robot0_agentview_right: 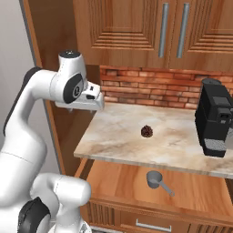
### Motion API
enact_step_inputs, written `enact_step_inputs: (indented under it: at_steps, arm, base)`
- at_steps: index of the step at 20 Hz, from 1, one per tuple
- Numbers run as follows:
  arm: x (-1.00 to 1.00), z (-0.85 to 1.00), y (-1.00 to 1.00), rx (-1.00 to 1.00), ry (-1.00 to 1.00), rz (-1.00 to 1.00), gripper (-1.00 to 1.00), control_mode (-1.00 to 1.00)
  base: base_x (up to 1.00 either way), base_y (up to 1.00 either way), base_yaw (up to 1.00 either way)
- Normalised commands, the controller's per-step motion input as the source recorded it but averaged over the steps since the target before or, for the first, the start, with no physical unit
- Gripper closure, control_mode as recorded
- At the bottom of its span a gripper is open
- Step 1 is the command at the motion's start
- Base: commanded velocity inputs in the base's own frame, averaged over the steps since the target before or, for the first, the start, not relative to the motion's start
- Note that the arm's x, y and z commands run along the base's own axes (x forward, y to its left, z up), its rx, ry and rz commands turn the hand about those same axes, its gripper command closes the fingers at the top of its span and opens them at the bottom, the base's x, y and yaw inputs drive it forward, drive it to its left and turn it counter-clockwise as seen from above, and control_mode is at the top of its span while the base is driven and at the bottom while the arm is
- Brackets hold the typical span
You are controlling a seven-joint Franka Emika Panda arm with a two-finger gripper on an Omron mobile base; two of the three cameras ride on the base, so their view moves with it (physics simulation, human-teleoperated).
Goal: Pick the measuring cup from the drawer and place it on the counter.
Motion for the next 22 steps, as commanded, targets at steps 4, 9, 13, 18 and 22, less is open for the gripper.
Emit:
enact_step_inputs:
  at_steps: [4,9,13,18,22]
  arm:
    - [-0.85,-0.01,-0.41,0.00,0.00,0.00,-1.00,-1.00]
    - [-0.23,-0.04,-0.07,0.00,0.00,0.00,-1.00,-1.00]
    - [0.00,-0.03,0.00,0.00,0.00,0.00,-1.00,1.00]
    - [0.00,0.00,0.00,0.00,0.00,0.00,-1.00,1.00]
    - [0.00,0.00,0.00,0.00,0.00,0.00,-1.00,1.00]
  base:
    - [0.00,0.00,0.00]
    - [0.00,0.00,0.00]
    - [-0.19,0.00,0.00]
    - [-0.54,0.00,0.00]
    - [-0.78,0.00,0.00]
